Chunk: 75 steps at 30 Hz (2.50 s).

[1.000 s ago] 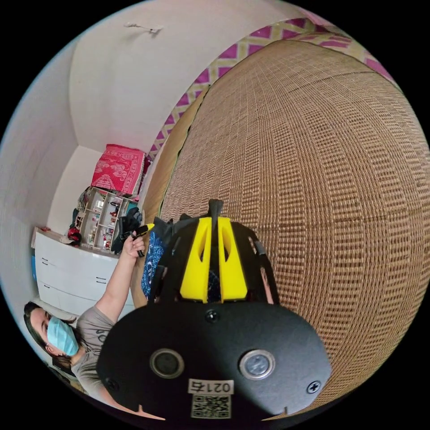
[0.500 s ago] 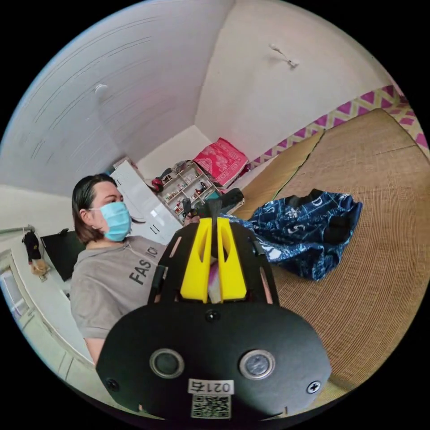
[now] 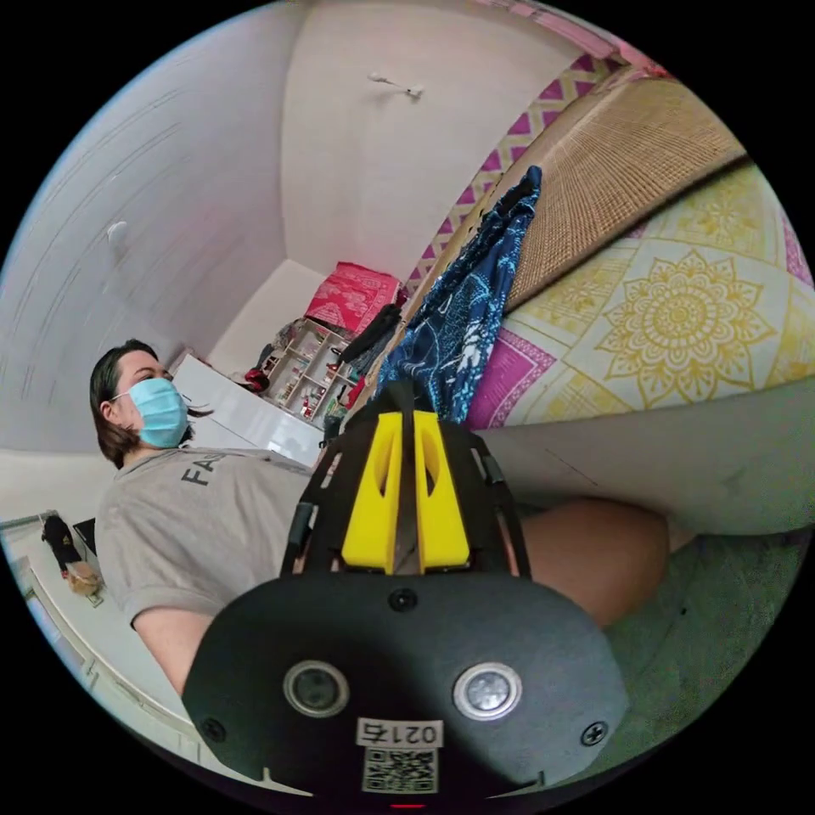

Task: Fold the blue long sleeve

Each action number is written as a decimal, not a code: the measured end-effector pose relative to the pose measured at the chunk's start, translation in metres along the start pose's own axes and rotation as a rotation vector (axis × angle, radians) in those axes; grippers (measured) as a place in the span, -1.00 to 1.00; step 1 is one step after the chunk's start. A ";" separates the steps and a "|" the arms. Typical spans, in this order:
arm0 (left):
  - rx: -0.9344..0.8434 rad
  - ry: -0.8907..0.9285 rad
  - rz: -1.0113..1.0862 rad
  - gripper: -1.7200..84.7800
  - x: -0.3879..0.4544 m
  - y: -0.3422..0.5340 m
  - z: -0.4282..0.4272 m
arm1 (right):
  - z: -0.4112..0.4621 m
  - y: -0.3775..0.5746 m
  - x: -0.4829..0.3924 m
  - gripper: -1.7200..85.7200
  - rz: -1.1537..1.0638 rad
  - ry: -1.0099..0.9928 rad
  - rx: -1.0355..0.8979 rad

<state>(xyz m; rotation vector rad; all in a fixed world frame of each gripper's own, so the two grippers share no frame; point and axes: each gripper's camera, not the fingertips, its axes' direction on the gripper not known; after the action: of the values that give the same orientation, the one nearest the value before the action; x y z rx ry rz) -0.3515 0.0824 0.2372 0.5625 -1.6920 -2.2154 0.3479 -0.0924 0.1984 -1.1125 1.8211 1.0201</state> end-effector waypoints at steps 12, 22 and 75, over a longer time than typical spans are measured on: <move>0.033 -0.346 0.557 -0.89 0.193 -0.189 0.009 | -0.089 -0.149 -0.116 -0.83 -0.232 0.266 0.166; -0.163 -0.470 0.605 -0.81 0.200 -0.445 0.255 | 0.033 -0.418 -0.046 -0.76 -0.112 0.819 -0.006; 0.971 -0.837 -0.040 -0.98 0.190 -0.322 -0.464 | 0.422 -0.634 -0.278 -0.80 -0.805 0.710 -0.467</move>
<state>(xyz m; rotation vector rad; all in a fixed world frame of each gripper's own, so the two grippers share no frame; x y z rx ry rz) -0.2968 -0.3134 -0.2047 -0.2406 -3.1986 -1.5728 1.1069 0.1835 0.1262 -2.4686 1.3560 0.5806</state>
